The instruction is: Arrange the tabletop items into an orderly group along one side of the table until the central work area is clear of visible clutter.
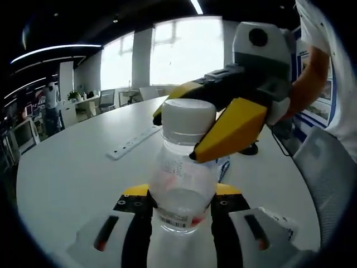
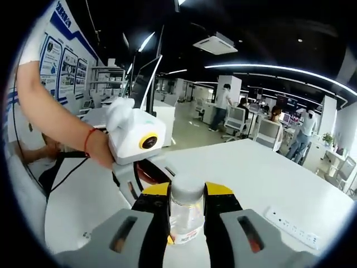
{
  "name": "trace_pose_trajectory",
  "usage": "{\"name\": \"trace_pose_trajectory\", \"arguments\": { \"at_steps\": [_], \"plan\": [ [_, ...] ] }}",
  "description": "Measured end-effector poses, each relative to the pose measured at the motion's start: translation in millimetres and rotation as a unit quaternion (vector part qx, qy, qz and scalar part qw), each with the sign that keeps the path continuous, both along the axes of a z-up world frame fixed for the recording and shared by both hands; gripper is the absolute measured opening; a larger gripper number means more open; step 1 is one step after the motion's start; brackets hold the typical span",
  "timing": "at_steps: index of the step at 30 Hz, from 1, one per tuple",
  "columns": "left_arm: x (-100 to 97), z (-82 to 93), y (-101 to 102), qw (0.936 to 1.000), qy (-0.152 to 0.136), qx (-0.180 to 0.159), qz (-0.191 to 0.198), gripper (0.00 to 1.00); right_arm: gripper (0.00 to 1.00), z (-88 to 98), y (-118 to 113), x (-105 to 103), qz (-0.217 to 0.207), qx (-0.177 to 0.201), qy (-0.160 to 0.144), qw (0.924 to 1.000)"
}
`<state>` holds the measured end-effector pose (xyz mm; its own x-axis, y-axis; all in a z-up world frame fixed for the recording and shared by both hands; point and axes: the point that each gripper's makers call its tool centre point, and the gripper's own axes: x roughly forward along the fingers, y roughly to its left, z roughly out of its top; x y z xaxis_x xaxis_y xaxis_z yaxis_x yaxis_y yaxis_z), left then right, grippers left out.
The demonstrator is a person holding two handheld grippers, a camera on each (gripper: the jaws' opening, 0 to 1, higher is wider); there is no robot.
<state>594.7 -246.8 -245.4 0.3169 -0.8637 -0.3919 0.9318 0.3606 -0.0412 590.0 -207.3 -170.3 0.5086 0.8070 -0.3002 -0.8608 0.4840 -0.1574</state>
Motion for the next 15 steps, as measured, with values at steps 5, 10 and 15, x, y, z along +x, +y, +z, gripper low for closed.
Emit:
{"name": "trace_pose_trajectory", "arguments": {
  "at_steps": [5,10,15],
  "plan": [
    [0.2,-3.4,-0.1,1.0,0.001,0.003,-0.003,0.4,0.2,-3.6,-1.6,0.9,-0.002,-0.006,0.0,1.0],
    [1.0,-4.9,-1.7,1.0,-0.001,0.005,-0.007,0.4,0.2,-5.6,-4.0,1.0,-0.006,-0.012,0.002,0.9999],
    [2.2,-7.0,-2.0,0.9999,0.001,0.006,-0.009,0.4,0.2,-8.7,-4.9,1.5,-0.011,-0.015,0.007,0.9998]
  ]
}}
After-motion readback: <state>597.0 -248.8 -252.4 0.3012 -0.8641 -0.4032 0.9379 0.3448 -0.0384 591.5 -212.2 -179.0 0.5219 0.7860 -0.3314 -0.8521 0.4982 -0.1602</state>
